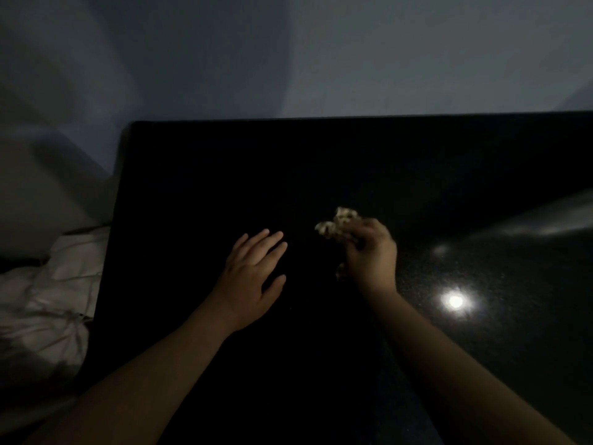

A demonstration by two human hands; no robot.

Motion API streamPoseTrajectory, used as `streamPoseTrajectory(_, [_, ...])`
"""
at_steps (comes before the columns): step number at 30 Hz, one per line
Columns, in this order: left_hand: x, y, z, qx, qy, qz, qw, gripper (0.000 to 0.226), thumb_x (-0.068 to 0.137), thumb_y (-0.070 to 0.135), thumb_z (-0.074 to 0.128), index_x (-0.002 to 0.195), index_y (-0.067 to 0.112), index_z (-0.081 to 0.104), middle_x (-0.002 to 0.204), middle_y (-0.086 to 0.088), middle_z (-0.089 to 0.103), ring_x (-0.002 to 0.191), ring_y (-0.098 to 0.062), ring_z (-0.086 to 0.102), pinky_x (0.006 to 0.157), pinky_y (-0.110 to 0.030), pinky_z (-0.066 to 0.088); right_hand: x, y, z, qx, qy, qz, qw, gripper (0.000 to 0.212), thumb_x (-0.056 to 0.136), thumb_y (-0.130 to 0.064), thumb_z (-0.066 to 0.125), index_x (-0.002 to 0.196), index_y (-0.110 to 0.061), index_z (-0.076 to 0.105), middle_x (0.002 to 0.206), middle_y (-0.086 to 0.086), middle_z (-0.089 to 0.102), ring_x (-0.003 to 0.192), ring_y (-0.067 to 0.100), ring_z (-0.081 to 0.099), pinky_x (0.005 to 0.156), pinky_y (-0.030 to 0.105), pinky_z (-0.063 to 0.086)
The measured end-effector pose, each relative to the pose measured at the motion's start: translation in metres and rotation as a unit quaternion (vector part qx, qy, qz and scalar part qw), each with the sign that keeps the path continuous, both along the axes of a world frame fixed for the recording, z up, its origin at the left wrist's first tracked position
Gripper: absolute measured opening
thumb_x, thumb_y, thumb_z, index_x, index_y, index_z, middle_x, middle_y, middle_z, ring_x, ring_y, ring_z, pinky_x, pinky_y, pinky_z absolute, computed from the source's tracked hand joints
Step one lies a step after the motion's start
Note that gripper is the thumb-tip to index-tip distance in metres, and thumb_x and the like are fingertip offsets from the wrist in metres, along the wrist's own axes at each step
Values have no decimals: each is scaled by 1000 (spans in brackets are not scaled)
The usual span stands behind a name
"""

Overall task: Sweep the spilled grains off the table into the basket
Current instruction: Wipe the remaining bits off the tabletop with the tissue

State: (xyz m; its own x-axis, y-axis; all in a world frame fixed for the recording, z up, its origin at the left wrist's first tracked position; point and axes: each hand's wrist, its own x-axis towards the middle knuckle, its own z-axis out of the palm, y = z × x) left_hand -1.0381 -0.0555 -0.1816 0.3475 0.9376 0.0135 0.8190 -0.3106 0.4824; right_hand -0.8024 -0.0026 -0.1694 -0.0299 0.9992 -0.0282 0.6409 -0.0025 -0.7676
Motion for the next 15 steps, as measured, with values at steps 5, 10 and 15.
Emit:
streamPoseTrajectory(5, [1,-1,4,-11,6,2,1000,64,93,50,26,144,15,38,155,1,27,145,-12,11,119,-38,5,14,-50,-1,23,-18,51,998,31,81,-3,69,102,-26,73,101,-15,60,100,10,58,88,25,47])
streamPoseTrajectory(10, [3,0,7,-4,0,-1,1000,62,93,49,31,142,12,41,152,-3,33,143,-16,16,118,-43,11,17,3,-6,43,-20,-129,991,22,82,-6,69,101,-17,74,97,-7,63,94,16,63,87,37,53])
streamPoseTrajectory(15, [5,0,8,-12,-2,17,1000,63,92,49,28,139,11,45,151,-2,35,143,-16,18,118,-42,10,0,-48,-2,14,-30,1,999,36,83,-6,67,106,-34,68,106,-21,56,101,1,53,90,20,44])
